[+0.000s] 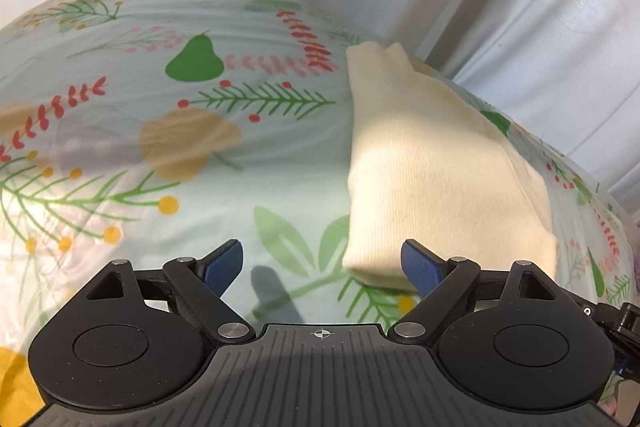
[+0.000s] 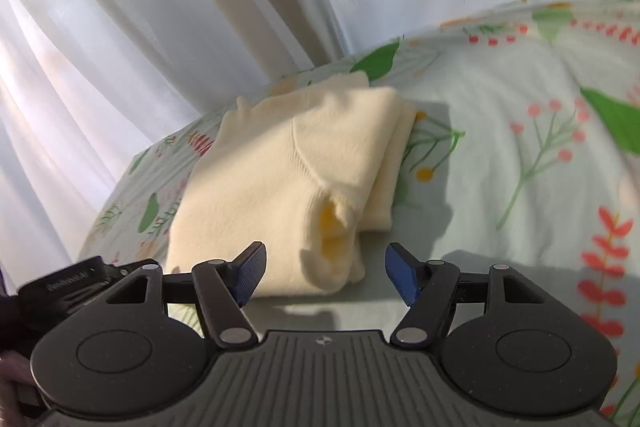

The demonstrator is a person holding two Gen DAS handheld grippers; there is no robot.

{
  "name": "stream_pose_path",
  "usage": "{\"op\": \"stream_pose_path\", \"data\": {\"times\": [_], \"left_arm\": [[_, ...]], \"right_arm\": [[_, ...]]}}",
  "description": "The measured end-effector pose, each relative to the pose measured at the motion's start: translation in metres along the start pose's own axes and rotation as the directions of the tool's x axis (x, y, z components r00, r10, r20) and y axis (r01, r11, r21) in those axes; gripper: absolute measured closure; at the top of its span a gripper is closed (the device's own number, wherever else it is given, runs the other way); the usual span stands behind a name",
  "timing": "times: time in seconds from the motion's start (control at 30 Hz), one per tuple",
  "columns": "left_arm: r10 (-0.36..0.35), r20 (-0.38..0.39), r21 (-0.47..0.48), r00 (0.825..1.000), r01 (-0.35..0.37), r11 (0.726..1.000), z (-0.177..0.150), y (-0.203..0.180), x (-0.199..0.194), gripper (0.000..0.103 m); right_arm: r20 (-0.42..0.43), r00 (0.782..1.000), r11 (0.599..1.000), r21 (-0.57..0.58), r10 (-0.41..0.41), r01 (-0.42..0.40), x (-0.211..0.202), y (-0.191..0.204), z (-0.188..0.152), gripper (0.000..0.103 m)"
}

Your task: Fold small clothes

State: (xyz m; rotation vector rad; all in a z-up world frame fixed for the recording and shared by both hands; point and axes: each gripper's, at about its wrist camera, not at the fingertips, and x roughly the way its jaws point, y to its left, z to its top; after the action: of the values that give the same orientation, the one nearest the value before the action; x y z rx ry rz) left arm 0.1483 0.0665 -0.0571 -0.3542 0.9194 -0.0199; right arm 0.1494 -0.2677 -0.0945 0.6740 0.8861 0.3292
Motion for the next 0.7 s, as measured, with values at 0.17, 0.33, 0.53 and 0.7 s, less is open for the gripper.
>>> {"op": "stream_pose_path", "data": {"times": [0.17, 0.33, 0.53, 0.7], "left_arm": [[-0.272, -0.091, -0.262, 0.958, 0.240, 0.935, -0.006, 0.018, 0.017, 0.015], [-0.364, -0.083, -0.392, 0.928, 0.306, 0.868, -0.005, 0.020, 0.029, 0.016], [-0.366, -0.066, -0.429, 0.928, 0.305, 0.850, 0.000, 0.021, 0.031, 0.020], [-0.375, -0.053, -0.412, 0.926, 0.322, 0.853, 0.005, 0.021, 0.019, 0.020]], "right_arm": [[0.022, 0.988, 0.949, 0.278, 0.151, -0.151, 0.018, -0.026, -0.005, 0.052], [0.107, 0.961, 0.844, 0.460, 0.255, -0.275, 0.026, -0.044, 0.002, 0.093], [0.117, 0.971, 0.872, 0.427, 0.208, -0.238, 0.019, -0.053, 0.005, 0.095], [0.113, 0.980, 0.949, 0.255, 0.163, -0.187, 0.013, -0.032, 0.007, 0.096]]}}
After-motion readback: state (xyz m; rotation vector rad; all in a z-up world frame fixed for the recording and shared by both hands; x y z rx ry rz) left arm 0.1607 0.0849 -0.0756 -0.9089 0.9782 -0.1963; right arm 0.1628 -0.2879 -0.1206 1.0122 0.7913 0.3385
